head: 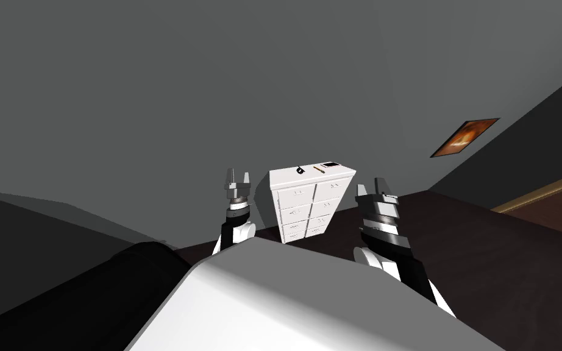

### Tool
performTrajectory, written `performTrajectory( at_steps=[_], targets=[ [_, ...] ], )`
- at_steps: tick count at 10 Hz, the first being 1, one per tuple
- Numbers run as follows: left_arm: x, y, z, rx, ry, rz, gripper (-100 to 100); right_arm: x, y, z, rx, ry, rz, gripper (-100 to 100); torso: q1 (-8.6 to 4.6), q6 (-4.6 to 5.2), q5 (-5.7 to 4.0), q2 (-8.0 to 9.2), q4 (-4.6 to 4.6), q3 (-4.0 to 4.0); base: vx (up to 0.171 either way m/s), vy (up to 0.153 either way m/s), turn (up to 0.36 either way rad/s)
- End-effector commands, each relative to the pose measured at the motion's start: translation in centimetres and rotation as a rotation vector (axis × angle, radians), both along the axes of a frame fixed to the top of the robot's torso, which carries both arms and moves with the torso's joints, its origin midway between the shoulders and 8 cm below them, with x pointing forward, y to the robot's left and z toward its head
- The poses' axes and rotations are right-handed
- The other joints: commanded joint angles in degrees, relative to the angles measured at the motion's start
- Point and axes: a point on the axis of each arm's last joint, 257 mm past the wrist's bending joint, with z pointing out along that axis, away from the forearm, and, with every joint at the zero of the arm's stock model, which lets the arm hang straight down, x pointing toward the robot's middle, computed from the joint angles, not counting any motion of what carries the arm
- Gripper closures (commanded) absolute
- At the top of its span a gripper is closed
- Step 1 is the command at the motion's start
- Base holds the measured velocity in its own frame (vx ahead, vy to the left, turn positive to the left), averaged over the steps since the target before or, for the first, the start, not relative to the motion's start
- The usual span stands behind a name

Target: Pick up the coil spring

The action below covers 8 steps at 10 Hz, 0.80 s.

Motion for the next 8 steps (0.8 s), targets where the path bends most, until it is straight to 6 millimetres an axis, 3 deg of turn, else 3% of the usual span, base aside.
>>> performTrajectory(
  at_steps=[1,8],
  targets=[
    [0.0,0.0,0.0,0.0,0.0,0.0,0,0.0,0.2,-0.1,-0.04,0.001,0.0,-100,0.0,0.0,0.0,0.0,0.0,0.0,-0.039,-0.008,0.019],
    [0.0,0.0,0.0,0.0,0.0,0.0,0,0.0,1.3,-1.2,-0.359,0.002,-0.01,-100,-0.03,-0.01,-0.01,0.3,0.07,0.18,-0.086,-0.01,0.052]
  ],
)
